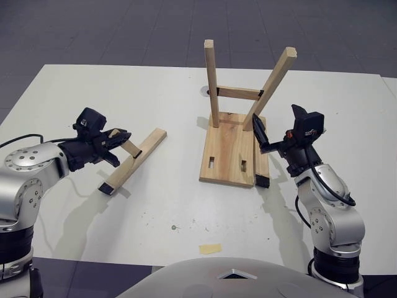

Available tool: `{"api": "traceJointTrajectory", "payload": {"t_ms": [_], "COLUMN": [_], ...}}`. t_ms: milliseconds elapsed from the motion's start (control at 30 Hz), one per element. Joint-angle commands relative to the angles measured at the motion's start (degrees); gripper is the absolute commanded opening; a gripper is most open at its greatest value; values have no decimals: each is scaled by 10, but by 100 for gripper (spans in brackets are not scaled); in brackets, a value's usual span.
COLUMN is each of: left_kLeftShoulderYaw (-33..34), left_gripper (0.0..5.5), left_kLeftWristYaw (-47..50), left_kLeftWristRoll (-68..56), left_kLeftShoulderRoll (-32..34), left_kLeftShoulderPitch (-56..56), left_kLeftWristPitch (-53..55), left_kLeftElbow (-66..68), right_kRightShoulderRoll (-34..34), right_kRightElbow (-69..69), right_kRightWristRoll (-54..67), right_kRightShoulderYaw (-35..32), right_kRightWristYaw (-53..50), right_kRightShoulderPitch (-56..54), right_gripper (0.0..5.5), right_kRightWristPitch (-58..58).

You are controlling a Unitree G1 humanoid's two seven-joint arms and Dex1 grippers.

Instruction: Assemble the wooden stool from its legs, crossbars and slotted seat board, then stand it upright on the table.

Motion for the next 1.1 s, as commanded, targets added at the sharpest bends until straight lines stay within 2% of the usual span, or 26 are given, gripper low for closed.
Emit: {"api": "traceJointTrajectory", "payload": {"t_ms": [33, 167, 300, 533, 1100], "left_kLeftShoulderYaw": [-62, -47, -38, -69, -88], "left_gripper": [42, 42, 42, 42, 42], "left_kLeftWristYaw": [-23, -32, -47, -60, -48], "left_kLeftWristRoll": [30, 10, 14, 33, 47], "left_kLeftShoulderRoll": [-4, -23, -13, -25, -66], "left_kLeftShoulderPitch": [-11, 2, 42, 1, -35], "left_kLeftWristPitch": [1, 16, 14, -5, -22], "left_kLeftElbow": [44, 67, 85, 123, 128], "right_kRightShoulderRoll": [3, 5, 4, 3, 7], "right_kRightElbow": [3, 12, 29, 52, 58], "right_kRightWristRoll": [-6, -6, -6, -13, -29], "right_kRightShoulderYaw": [0, 5, 13, 15, 10], "right_kRightWristYaw": [-5, 0, 12, 18, -1], "right_kRightShoulderPitch": [-16, -29, -47, -67, -75], "right_gripper": [540, 540, 540, 540, 540], "right_kRightWristPitch": [-5, -7, -11, -25, -28]}}
